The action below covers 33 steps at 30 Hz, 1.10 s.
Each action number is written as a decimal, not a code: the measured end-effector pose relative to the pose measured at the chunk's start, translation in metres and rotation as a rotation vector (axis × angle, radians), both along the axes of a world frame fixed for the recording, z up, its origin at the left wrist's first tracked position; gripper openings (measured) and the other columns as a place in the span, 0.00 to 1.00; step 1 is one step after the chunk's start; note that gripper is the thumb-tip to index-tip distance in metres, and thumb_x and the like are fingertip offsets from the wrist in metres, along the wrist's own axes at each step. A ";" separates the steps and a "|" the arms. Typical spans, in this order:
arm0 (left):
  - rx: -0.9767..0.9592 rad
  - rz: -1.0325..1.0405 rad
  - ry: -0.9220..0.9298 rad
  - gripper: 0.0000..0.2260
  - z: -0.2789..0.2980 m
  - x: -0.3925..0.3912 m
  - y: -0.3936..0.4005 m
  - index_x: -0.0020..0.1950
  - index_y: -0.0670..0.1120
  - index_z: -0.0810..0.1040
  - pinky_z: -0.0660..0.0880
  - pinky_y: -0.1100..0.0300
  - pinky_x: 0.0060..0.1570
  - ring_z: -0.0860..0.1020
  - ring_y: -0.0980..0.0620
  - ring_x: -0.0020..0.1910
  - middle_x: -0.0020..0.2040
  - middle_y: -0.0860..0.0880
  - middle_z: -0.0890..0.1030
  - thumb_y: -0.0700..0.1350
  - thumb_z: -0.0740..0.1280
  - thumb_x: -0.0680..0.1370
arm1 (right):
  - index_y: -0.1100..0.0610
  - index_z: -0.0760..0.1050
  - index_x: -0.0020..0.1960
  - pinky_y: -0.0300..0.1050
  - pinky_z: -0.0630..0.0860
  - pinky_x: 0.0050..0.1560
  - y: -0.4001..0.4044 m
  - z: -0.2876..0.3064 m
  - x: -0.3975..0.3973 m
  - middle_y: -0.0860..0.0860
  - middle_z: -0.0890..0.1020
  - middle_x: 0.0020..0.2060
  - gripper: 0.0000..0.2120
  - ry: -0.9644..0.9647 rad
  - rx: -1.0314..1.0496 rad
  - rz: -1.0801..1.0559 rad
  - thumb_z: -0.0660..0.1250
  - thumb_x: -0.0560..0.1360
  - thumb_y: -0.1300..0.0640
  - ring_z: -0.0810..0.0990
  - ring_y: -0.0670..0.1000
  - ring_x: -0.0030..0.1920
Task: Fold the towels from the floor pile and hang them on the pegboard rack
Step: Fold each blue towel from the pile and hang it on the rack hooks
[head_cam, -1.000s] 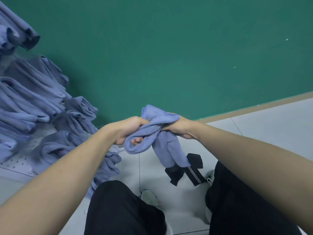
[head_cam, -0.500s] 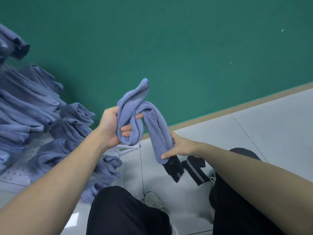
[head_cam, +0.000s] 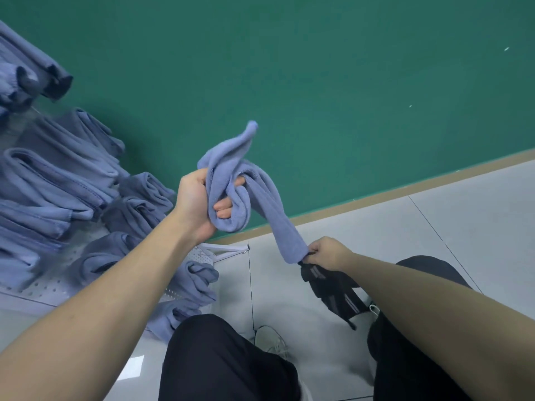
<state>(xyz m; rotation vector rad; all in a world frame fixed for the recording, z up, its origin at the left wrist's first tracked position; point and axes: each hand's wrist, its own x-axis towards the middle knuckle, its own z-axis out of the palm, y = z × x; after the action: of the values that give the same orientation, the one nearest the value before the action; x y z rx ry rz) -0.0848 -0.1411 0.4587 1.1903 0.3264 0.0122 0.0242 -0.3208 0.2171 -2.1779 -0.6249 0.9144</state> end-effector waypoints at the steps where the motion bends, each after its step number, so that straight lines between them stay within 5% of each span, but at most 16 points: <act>1: -0.013 0.033 -0.030 0.11 -0.001 0.000 0.002 0.36 0.41 0.72 0.56 0.65 0.18 0.60 0.55 0.18 0.22 0.49 0.63 0.43 0.55 0.74 | 0.57 0.83 0.45 0.40 0.72 0.39 -0.003 -0.005 0.001 0.52 0.83 0.38 0.08 -0.003 -0.049 0.010 0.72 0.75 0.52 0.77 0.51 0.37; 3: -0.006 0.071 -0.050 0.12 0.001 0.003 0.007 0.35 0.40 0.73 0.56 0.66 0.17 0.61 0.56 0.18 0.23 0.49 0.65 0.42 0.55 0.74 | 0.54 0.82 0.45 0.41 0.75 0.43 -0.008 -0.008 0.002 0.51 0.83 0.40 0.04 -0.012 -0.115 0.021 0.71 0.76 0.55 0.79 0.51 0.41; 6: 0.090 0.032 0.052 0.13 0.000 0.001 0.013 0.37 0.41 0.73 0.54 0.65 0.19 0.61 0.56 0.18 0.23 0.49 0.64 0.42 0.53 0.76 | 0.53 0.82 0.48 0.38 0.75 0.39 0.000 0.000 0.003 0.47 0.83 0.37 0.03 0.010 -0.011 -0.066 0.70 0.77 0.57 0.78 0.47 0.34; 10: 0.109 0.009 0.135 0.07 -0.016 -0.001 0.011 0.37 0.42 0.71 0.54 0.65 0.20 0.61 0.54 0.19 0.25 0.49 0.64 0.42 0.57 0.73 | 0.56 0.75 0.69 0.42 0.77 0.50 0.011 0.021 0.012 0.52 0.83 0.57 0.21 0.151 0.199 -0.306 0.69 0.77 0.63 0.79 0.50 0.46; 12: 0.117 0.013 0.165 0.09 -0.024 0.000 0.011 0.36 0.42 0.72 0.55 0.64 0.20 0.62 0.53 0.19 0.24 0.48 0.65 0.41 0.56 0.74 | 0.54 0.67 0.76 0.39 0.73 0.45 0.011 0.031 0.012 0.51 0.80 0.57 0.27 0.211 0.216 -0.334 0.65 0.78 0.65 0.76 0.50 0.47; 14: 0.177 0.018 0.206 0.14 -0.032 0.001 0.009 0.35 0.40 0.73 0.56 0.64 0.20 0.62 0.53 0.19 0.24 0.47 0.67 0.39 0.54 0.78 | 0.53 0.69 0.74 0.40 0.76 0.46 0.010 0.043 0.011 0.49 0.79 0.48 0.23 0.250 0.315 -0.421 0.62 0.80 0.62 0.77 0.48 0.44; 18: 0.390 -0.012 0.260 0.10 -0.048 0.001 -0.005 0.44 0.38 0.74 0.69 0.60 0.24 0.70 0.47 0.23 0.27 0.42 0.73 0.41 0.58 0.82 | 0.51 0.76 0.64 0.46 0.79 0.50 0.011 0.089 0.003 0.51 0.82 0.49 0.13 0.384 0.589 -0.519 0.61 0.82 0.51 0.80 0.50 0.45; 23: 0.430 -0.150 0.278 0.10 -0.047 0.001 -0.017 0.50 0.38 0.76 0.77 0.52 0.35 0.76 0.42 0.32 0.35 0.35 0.77 0.44 0.61 0.83 | 0.51 0.78 0.60 0.45 0.78 0.44 0.016 0.144 -0.004 0.49 0.84 0.45 0.19 0.450 0.709 -0.307 0.61 0.80 0.38 0.81 0.49 0.40; 27: 0.510 -0.194 0.305 0.13 -0.036 -0.001 -0.017 0.48 0.36 0.75 0.80 0.51 0.36 0.79 0.40 0.35 0.38 0.35 0.79 0.44 0.59 0.84 | 0.53 0.74 0.52 0.42 0.79 0.43 0.021 0.171 -0.007 0.49 0.82 0.40 0.04 0.232 0.689 -0.257 0.69 0.79 0.55 0.80 0.47 0.41; 33: 0.384 0.123 0.249 0.08 -0.020 -0.004 -0.003 0.61 0.48 0.76 0.80 0.56 0.46 0.84 0.50 0.48 0.52 0.47 0.85 0.44 0.59 0.85 | 0.52 0.70 0.48 0.41 0.76 0.39 0.019 0.214 0.005 0.48 0.75 0.35 0.08 -0.009 0.666 -0.265 0.61 0.77 0.65 0.74 0.48 0.39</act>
<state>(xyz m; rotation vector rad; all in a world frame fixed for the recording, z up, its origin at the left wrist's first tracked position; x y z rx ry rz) -0.0891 -0.1437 0.4387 1.5539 0.6370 0.0354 0.0293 -0.3019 0.4313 -1.6107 -0.5307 0.4632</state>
